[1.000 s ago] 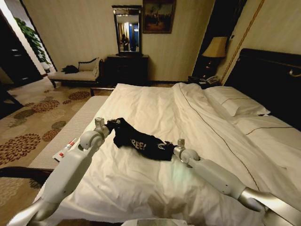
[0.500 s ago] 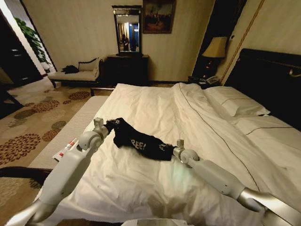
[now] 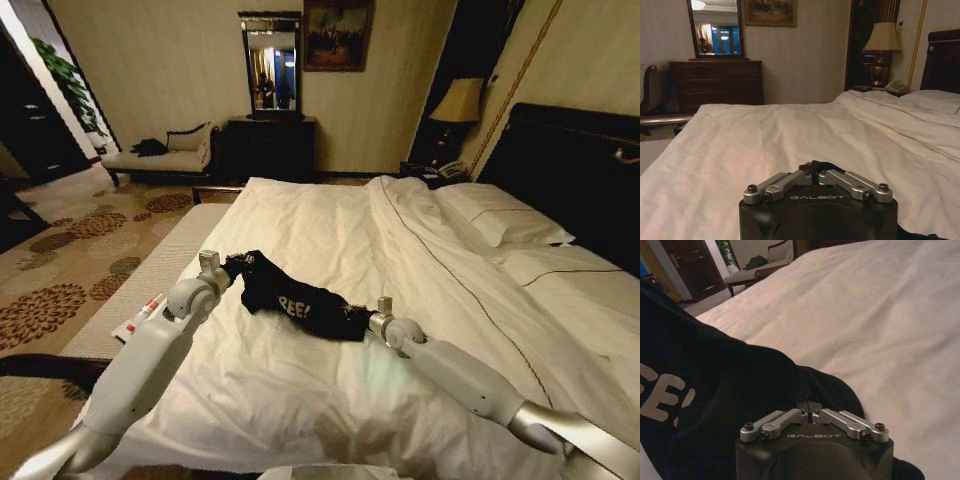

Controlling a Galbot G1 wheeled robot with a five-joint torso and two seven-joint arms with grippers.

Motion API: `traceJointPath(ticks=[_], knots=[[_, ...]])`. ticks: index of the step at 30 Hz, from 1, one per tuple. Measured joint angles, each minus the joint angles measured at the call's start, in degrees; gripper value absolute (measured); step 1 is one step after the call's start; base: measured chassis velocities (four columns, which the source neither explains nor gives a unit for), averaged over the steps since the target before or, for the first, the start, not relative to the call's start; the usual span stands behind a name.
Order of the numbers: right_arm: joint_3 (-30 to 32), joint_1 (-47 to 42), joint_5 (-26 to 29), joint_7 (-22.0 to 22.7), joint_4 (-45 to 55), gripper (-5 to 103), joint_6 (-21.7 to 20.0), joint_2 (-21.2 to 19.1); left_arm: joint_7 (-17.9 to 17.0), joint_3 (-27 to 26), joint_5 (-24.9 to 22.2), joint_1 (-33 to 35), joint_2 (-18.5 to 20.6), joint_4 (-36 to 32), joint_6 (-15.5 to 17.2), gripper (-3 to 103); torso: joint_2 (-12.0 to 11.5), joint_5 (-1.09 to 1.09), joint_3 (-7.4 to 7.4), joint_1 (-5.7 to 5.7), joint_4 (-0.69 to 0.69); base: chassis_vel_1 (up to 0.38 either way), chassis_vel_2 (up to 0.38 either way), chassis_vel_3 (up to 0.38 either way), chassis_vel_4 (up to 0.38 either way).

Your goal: Fold the clothes on the bed.

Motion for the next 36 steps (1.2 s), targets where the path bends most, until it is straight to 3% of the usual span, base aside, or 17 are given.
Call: traceJointPath(ticks=[8,19,23,26,27,29,36], knots=[[3.0,-1.8,-2.4,-2.6,3.3,0,4.9,-0.8,-0.1,-0.3,0.0,0.2,-0.2,0.2,-0.1,1,0.0,0.00,0.00,0.00,0.01,0.000,0.000,0.000,0.000],[12.1,-11.0,-5.5,-0.8,13.4,0,8.7,-4.0,-0.6,-1.3,-0.5,0.8,-0.7,-0.7,-0.3,1,0.0,0.00,0.00,0.00,0.00,0.000,0.000,0.000,0.000],[18.1,-17.0,-8.8,-0.7,17.5,0,11.7,-3.4,-1.3,-4.4,-1.5,3.1,-2.2,-2.0,-1.1,1,0.0,-0.01,0.00,0.00,-0.01,0.000,0.000,0.000,0.000],[25.8,-22.5,-16.8,-3.1,20.5,0,16.8,-0.2,-2.5,-9.6,-4.2,7.3,-4.0,-4.3,-1.8,1,0.0,0.00,-0.01,0.00,0.00,0.000,0.000,0.000,0.000],[25.8,-22.5,-16.8,-3.1,20.5,0,16.8,-0.2,-2.5,-9.6,-4.2,7.3,-4.0,-4.3,-1.8,1,0.0,0.00,-0.01,0.00,0.00,0.000,0.000,0.000,0.000],[32.0,-25.9,-21.4,-4.2,23.2,0,19.5,2.3,-3.9,-12.8,-7.1,10.4,-4.3,-6.4,-2.1,1,0.0,0.00,-0.01,-0.01,0.02,0.000,0.000,0.000,0.000],[43.7,-32.5,-21.6,-3.8,32.5,0,23.7,4.6,-6.9,-19.7,-14.6,14.9,-2.0,-12.2,-2.6,1,0.0,-0.01,-0.01,-0.01,0.01,0.000,0.000,0.000,0.000]])
